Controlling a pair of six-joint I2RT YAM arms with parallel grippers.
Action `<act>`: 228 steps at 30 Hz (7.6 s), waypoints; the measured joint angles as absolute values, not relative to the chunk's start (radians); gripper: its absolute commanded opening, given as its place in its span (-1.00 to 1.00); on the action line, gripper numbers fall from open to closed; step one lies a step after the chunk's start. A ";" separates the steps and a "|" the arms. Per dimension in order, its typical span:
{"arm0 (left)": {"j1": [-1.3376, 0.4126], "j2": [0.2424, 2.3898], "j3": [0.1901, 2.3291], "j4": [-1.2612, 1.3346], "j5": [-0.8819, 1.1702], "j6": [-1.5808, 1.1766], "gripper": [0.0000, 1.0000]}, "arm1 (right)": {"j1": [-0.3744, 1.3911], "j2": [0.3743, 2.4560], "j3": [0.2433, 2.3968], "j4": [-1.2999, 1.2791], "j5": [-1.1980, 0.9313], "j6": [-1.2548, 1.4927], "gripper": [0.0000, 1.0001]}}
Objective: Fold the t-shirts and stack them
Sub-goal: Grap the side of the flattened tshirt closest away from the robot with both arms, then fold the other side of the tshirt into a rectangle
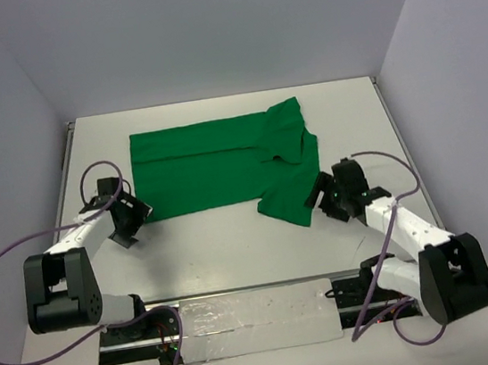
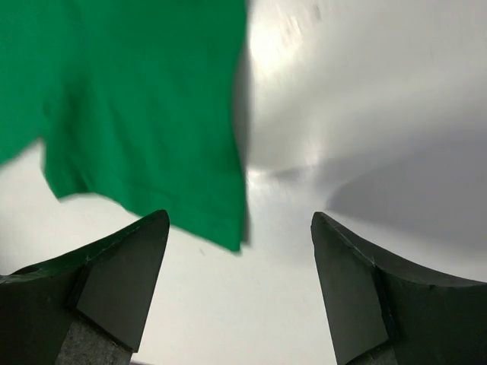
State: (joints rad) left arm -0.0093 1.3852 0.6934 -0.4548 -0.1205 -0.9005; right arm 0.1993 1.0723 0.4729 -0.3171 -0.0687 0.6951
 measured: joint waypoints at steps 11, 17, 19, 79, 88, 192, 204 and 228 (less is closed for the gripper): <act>-0.009 1.484 0.715 -0.258 -0.125 -0.963 -0.18 | 0.212 1.013 0.360 -0.227 -0.081 0.827 0.58; -0.009 1.557 0.743 -0.201 -0.123 -0.973 -0.79 | 0.218 1.089 0.333 -0.067 -0.136 0.899 0.16; -0.009 1.557 0.743 -0.198 -0.123 -0.974 -0.79 | 0.233 1.118 0.322 -0.018 -0.153 0.928 0.10; -0.018 1.111 0.558 -0.357 -0.017 -0.989 -0.79 | 0.336 0.638 0.480 -0.518 0.160 0.833 -0.82; -0.019 1.355 0.835 -0.422 -0.066 -0.982 -0.79 | 0.331 0.978 0.699 -0.424 0.202 0.752 -0.82; -0.055 1.374 0.829 -0.484 -0.110 -1.031 -0.80 | 0.258 1.275 0.938 -0.379 0.159 0.592 -0.82; -0.009 1.589 0.906 -0.428 -0.109 -1.026 -0.79 | 0.231 1.500 1.059 -0.367 0.142 0.543 -0.82; -0.009 1.796 1.133 -0.416 -0.105 -1.014 -0.79 | 0.200 1.731 1.284 -0.373 0.122 0.530 -0.82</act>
State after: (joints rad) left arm -0.0090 1.7957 1.1327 -0.4160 -0.1054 -1.0139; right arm 0.1999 1.7308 1.2845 -0.3732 0.1224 0.5297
